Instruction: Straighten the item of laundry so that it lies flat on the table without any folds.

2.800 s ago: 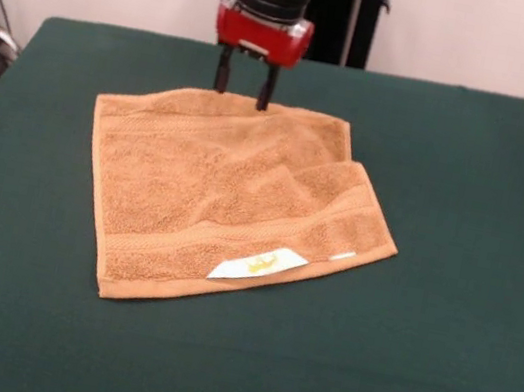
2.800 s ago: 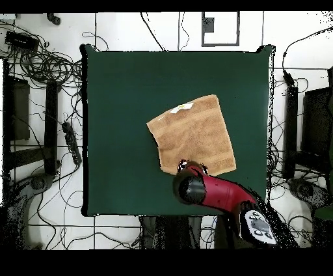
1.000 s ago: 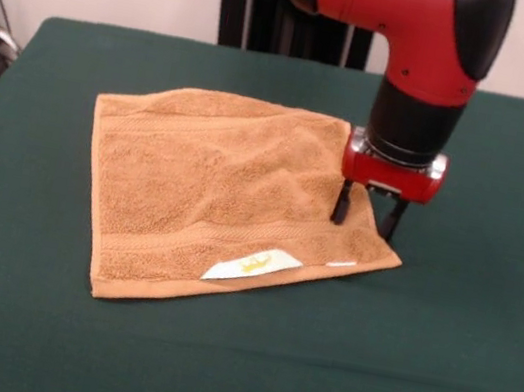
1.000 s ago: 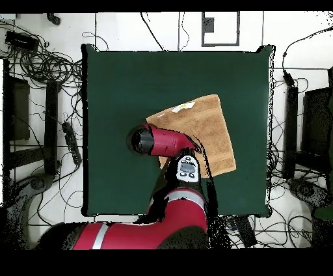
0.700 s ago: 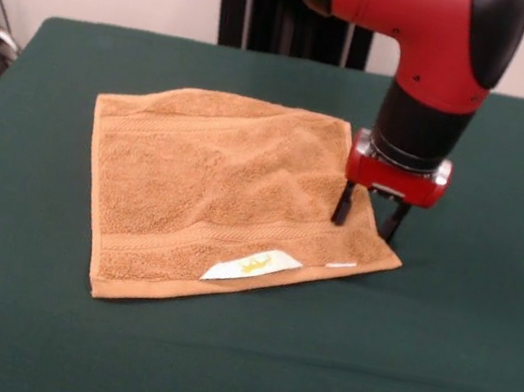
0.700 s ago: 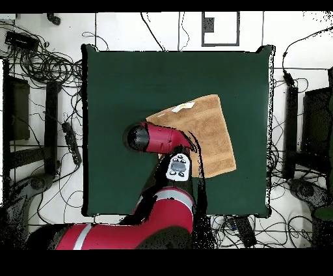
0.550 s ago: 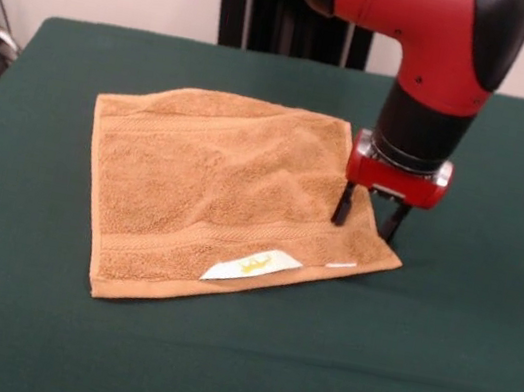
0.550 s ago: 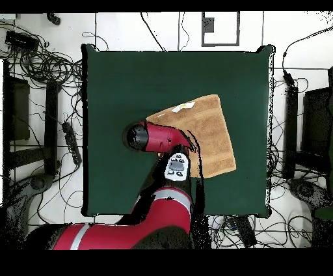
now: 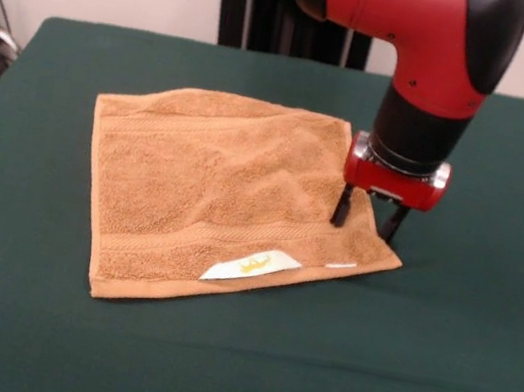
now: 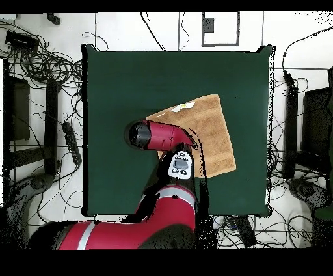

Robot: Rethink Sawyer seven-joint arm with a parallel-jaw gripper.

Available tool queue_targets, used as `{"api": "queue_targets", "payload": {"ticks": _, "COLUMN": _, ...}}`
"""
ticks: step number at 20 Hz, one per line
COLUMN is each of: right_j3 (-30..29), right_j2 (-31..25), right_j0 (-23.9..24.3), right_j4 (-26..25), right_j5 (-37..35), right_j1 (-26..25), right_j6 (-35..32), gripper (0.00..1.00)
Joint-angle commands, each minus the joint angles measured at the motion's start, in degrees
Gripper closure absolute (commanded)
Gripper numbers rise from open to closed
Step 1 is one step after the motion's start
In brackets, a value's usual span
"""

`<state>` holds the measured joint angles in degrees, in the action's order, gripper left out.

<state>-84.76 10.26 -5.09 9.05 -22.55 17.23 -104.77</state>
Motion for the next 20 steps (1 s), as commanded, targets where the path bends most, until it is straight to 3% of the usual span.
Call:
{"api": "queue_targets", "payload": {"ticks": 1, "right_j3": 6.71, "right_j2": -13.2, "right_j0": 3.71, "right_j4": 3.35, "right_j5": 20.08, "right_j1": -13.79, "right_j6": -12.22, "gripper": 0.0}}
{"api": "queue_targets", "payload": {"ticks": 11, "right_j3": 7.47, "right_j2": -10.3, "right_j0": 1.1, "right_j4": 6.28, "right_j5": 14.63, "right_j1": -11.67, "right_j6": -14.77, "gripper": 0.0}}
{"api": "queue_targets", "payload": {"ticks": 17, "right_j3": 8.27, "right_j2": -9.68, "right_j0": 0.52, "right_j4": 6.82, "right_j5": 14.88, "right_j1": -11.85, "right_j6": -15.0, "gripper": 0.0}}
{"api": "queue_targets", "payload": {"ticks": 18, "right_j3": 8.14, "right_j2": -9.74, "right_j0": 0.56, "right_j4": 7.1, "right_j5": 14.79, "right_j1": -11.85, "right_j6": -14.89, "gripper": 1.0}}
{"api": "queue_targets", "payload": {"ticks": 20, "right_j3": 8.22, "right_j2": -9.2, "right_j0": 0.19, "right_j4": 7.23, "right_j5": 15.03, "right_j1": -11.94, "right_j6": -15.0, "gripper": 1.0}}
